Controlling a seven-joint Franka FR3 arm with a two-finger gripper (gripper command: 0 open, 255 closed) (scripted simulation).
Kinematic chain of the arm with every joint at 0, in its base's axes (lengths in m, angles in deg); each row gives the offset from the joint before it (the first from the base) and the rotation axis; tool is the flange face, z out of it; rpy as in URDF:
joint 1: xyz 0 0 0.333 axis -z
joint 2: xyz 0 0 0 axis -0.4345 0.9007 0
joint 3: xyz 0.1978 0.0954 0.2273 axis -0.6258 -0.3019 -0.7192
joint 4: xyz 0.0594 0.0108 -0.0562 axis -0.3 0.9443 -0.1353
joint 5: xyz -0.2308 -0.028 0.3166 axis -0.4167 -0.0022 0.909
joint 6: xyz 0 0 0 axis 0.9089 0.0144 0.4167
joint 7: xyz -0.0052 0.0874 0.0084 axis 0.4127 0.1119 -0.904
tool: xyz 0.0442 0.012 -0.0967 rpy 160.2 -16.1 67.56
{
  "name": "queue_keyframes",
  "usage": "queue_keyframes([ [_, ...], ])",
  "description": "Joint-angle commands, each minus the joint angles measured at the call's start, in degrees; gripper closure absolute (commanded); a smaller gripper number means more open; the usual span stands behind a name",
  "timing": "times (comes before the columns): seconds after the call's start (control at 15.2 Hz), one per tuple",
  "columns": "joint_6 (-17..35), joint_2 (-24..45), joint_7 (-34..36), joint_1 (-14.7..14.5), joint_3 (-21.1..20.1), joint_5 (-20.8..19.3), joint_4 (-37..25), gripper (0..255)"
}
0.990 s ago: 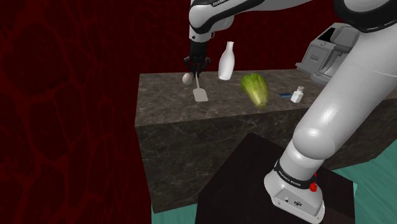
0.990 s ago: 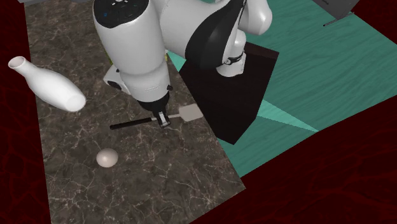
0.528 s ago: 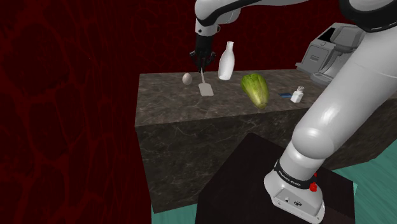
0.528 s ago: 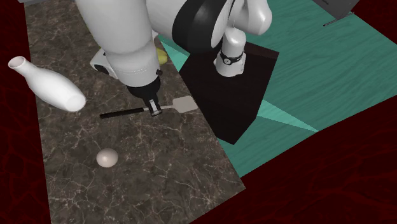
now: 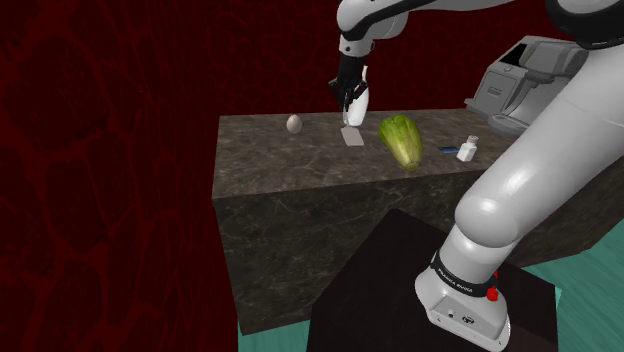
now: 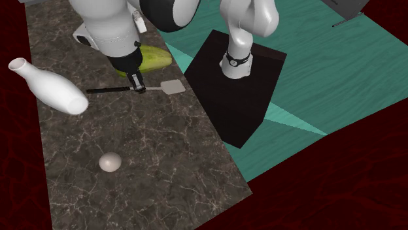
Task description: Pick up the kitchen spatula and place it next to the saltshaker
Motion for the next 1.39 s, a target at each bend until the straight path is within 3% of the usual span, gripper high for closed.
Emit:
queue_keyframes([
  [0.0, -0.03, -0.62, -2.91, 1.22, 1.70, -0.21, 0.50, 255],
  [0.66, -0.06, 0.99, -17.27, 7.01, 10.38, -0.45, -1.53, 255],
  [1.32, -1.19, 8.76, -32.75, 12.90, 18.67, 2.71, -10.11, 255],
])
